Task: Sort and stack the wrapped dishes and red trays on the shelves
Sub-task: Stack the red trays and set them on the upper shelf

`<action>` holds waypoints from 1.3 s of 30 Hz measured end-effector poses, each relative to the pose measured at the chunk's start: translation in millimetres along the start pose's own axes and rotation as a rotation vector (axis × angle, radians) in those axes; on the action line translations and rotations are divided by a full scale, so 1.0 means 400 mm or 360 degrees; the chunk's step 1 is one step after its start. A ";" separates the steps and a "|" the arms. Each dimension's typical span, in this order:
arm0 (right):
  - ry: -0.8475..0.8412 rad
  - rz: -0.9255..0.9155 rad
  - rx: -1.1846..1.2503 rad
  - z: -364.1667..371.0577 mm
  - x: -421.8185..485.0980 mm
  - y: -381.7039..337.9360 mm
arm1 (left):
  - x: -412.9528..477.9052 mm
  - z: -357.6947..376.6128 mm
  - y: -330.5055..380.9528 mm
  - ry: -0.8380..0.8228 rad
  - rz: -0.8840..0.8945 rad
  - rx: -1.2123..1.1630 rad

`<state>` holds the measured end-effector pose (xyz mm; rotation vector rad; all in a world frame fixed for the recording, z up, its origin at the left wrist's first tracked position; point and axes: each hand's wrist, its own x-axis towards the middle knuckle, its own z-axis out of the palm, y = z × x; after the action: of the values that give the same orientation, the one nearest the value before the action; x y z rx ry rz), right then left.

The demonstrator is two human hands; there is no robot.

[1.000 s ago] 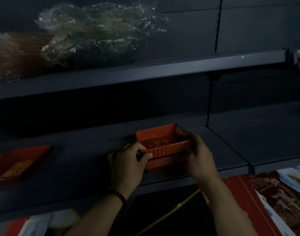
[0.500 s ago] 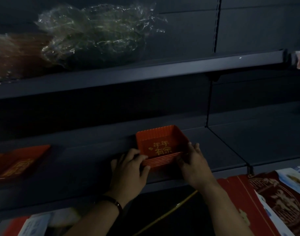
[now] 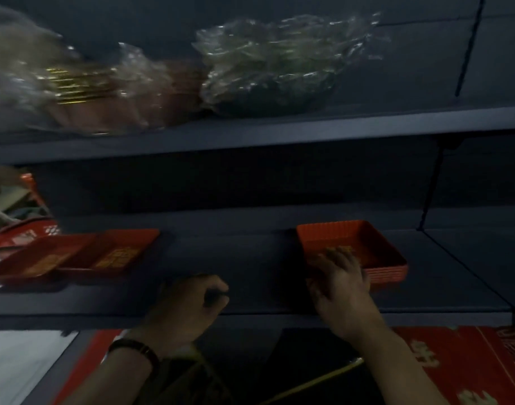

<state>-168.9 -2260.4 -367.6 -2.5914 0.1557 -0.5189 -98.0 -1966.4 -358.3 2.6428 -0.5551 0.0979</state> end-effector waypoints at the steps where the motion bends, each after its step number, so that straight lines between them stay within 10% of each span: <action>1: -0.0028 -0.0071 -0.0009 0.027 0.000 -0.029 | -0.010 -0.024 -0.045 0.0000 -0.0057 0.0017; 16: -0.0709 -0.0620 0.0122 0.414 0.041 -0.474 | -0.127 -0.140 -0.471 0.0160 -0.0568 -0.0237; 39: -0.0700 -0.0651 -0.0251 0.634 0.274 -0.757 | -0.069 -0.209 -0.584 0.0404 -0.0678 -0.0627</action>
<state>35.4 -1905.5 -388.9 -2.8284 -0.5076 -0.0590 -28.7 -1727.6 -381.1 2.2571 0.0745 0.1710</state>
